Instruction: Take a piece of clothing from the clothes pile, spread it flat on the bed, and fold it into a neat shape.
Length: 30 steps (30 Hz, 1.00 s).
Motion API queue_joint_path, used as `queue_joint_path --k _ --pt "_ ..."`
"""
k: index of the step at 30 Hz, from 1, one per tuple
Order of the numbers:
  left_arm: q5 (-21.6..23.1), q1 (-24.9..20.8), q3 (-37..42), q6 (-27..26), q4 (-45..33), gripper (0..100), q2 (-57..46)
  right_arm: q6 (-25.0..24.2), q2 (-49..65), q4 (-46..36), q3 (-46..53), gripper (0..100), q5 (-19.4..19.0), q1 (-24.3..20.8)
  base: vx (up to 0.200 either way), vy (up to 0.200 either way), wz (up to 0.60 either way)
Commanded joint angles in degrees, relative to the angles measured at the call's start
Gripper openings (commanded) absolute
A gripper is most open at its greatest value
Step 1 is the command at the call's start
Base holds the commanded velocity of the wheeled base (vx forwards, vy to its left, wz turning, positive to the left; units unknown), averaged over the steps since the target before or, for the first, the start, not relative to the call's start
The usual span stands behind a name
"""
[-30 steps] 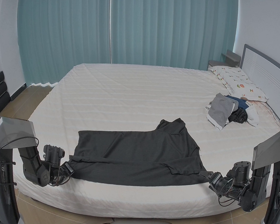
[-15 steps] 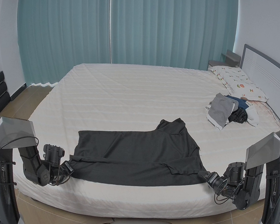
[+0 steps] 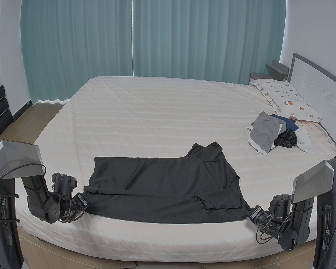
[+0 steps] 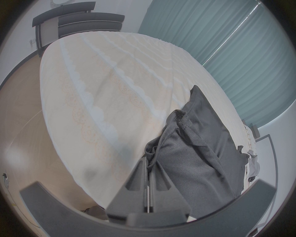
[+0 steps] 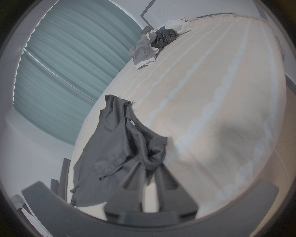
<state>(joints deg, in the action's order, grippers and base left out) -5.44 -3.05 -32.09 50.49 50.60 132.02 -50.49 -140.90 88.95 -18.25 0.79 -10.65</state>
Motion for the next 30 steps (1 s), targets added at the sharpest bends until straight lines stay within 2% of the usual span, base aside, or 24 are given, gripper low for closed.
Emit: queue_joint_path --k 1,16,22,30 --pt "0.08 0.24 0.80 -0.13 0.02 0 -0.80 1.10 0.80 0.43 1.99 0 1.23 -0.60 0.000 0.000 0.00" --pt "-0.01 2.26 3.08 -1.36 -0.59 0 -5.64 4.79 5.90 0.43 7.18 0 0.61 -0.07 0.000 0.000 0.00" --pt "0.08 2.26 6.95 -7.16 -0.51 0 -5.37 7.78 5.46 0.17 9.11 0 0.44 -0.24 0.000 0.000 0.00" --pt "-0.01 1.99 7.39 -8.13 -0.68 0 -4.76 9.45 4.40 -0.27 10.16 0 0.35 -0.60 0.000 0.000 0.00"
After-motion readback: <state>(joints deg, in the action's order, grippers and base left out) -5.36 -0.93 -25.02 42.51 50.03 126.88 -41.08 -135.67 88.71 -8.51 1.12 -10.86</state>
